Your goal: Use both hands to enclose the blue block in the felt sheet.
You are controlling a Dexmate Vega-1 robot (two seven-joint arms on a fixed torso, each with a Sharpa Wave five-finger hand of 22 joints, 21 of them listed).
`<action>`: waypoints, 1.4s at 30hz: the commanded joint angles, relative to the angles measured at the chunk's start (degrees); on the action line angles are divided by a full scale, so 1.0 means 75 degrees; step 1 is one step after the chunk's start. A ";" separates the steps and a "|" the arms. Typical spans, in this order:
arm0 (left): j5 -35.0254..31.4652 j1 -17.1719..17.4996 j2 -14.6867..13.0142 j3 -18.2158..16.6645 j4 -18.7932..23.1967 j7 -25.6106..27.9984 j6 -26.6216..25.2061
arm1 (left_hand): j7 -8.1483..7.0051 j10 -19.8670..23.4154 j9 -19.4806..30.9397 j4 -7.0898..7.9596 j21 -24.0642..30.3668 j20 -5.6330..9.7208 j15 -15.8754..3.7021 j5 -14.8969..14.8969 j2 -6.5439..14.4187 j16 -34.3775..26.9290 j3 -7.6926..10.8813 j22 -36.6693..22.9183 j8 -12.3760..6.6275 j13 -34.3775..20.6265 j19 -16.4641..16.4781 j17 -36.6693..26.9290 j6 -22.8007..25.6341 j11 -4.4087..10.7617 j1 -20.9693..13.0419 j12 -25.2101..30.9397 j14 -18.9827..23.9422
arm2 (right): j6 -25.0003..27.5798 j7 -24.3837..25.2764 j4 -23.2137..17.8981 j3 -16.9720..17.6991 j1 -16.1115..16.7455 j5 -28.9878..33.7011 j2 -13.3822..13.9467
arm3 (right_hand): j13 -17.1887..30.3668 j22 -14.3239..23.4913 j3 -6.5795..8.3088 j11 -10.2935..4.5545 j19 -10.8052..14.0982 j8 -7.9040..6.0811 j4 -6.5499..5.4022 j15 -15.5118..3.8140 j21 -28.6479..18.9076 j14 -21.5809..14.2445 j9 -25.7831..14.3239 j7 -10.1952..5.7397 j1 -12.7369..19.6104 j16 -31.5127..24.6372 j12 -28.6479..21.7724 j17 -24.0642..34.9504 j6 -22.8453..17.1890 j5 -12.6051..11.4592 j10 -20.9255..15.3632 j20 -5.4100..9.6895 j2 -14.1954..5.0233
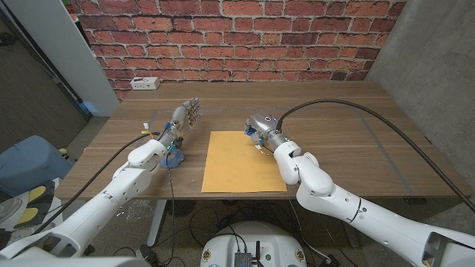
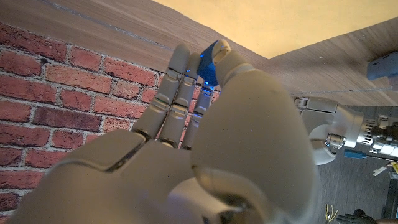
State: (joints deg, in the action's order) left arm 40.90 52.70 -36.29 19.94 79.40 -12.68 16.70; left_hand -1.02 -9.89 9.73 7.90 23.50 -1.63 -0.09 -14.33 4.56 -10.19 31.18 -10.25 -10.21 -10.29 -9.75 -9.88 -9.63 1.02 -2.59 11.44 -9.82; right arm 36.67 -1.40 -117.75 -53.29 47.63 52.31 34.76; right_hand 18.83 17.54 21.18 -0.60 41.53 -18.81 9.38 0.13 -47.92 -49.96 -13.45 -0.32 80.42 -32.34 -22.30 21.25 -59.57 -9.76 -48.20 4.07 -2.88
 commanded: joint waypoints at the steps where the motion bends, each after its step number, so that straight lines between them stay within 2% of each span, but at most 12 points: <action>1: 0.0027 0.0044 -0.0048 0.0038 0.0045 -0.0238 0.0080 | -0.0040 -0.0983 0.0029 -0.0015 -0.0017 -0.0049 0.0040 -0.0060 0.0237 -0.0034 -0.0022 -0.0033 -0.0035 -0.0017 -0.0217 -0.0010 -0.0682 -0.0040 -0.0024 0.0000 -0.1002 | 0.0066 -0.0236 -0.0399 -0.0040 0.0486 0.0404 -0.0046 | 0.0156 0.0010 -0.0002 -0.0001 -0.0056 0.0031 -0.0034 -0.1803 -0.0108 -0.1035 -0.0034 0.0042 0.0599 0.0025 -0.0004 0.1346 -0.0081 -0.0046 -0.0044 0.0940 -0.0592; 11: 0.0048 0.0203 -0.0137 -0.0001 0.0160 -0.0309 0.0180 | -0.0040 -0.0980 0.0029 -0.0016 -0.0037 -0.0050 0.0036 -0.0065 0.0239 -0.0032 -0.0033 -0.0034 -0.0035 -0.0017 -0.0208 -0.0010 -0.0675 -0.0038 -0.0027 -0.0001 -0.1000 | 0.0032 -0.0368 -0.0518 -0.0053 0.0760 0.0680 -0.0131 | 0.0164 -0.0011 -0.0005 -0.0012 -0.0093 0.0046 -0.0041 -0.1802 -0.0225 -0.1057 -0.0041 0.0057 0.0594 0.0070 0.0014 0.1382 -0.0073 -0.0047 -0.0069 0.0945 -0.0592; 21: 0.0094 0.0322 -0.0207 -0.0046 0.0218 -0.0376 0.0246 | -0.0038 -0.0973 0.0029 -0.0017 -0.0051 -0.0050 0.0035 -0.0069 0.0243 -0.0033 -0.0041 -0.0034 -0.0033 -0.0017 -0.0196 -0.0010 -0.0673 -0.0039 -0.0030 0.0000 -0.0994 | -0.0023 -0.0616 -0.0416 -0.0094 0.0878 0.0789 -0.0292 | 0.0174 -0.0032 -0.0005 -0.0007 -0.0130 0.0055 -0.0037 -0.1802 -0.0311 -0.1065 -0.0046 0.0031 0.0599 0.0108 0.0031 0.1408 -0.0076 -0.0048 -0.0079 0.0944 -0.0583; 42: 0.0067 0.0358 -0.0247 -0.0063 0.0272 -0.0317 0.0234 | -0.0039 -0.0977 0.0030 -0.0020 -0.0085 -0.0051 0.0038 -0.0075 0.0244 -0.0031 -0.0059 -0.0035 -0.0033 -0.0017 -0.0182 -0.0010 -0.0664 -0.0045 -0.0035 -0.0006 -0.0992 | -0.0221 -0.0782 0.0169 -0.0097 0.0692 0.0373 -0.0519 | 0.0181 -0.0101 -0.0006 -0.0047 -0.0251 0.0094 -0.0035 -0.1798 -0.0551 -0.1084 -0.0058 0.0011 0.0605 0.0212 0.0115 0.1489 -0.0057 -0.0050 -0.0048 0.0946 -0.0562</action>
State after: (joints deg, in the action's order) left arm 41.59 55.33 -37.93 19.54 81.23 -15.38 18.54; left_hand -1.02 -9.89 9.73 7.74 23.06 -1.84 -0.09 -14.62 4.56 -10.20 31.02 -10.25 -10.21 -10.29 -9.95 -9.88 -9.63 1.02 -2.59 11.44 -9.82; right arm 35.40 -6.73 -118.63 -53.85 53.70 56.73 31.71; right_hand 20.09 16.74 21.04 -0.72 40.09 -18.37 9.52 0.27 -51.71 -50.98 -13.76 -0.10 80.43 -31.04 -21.43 21.44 -59.77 -9.56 -48.30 3.88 -2.88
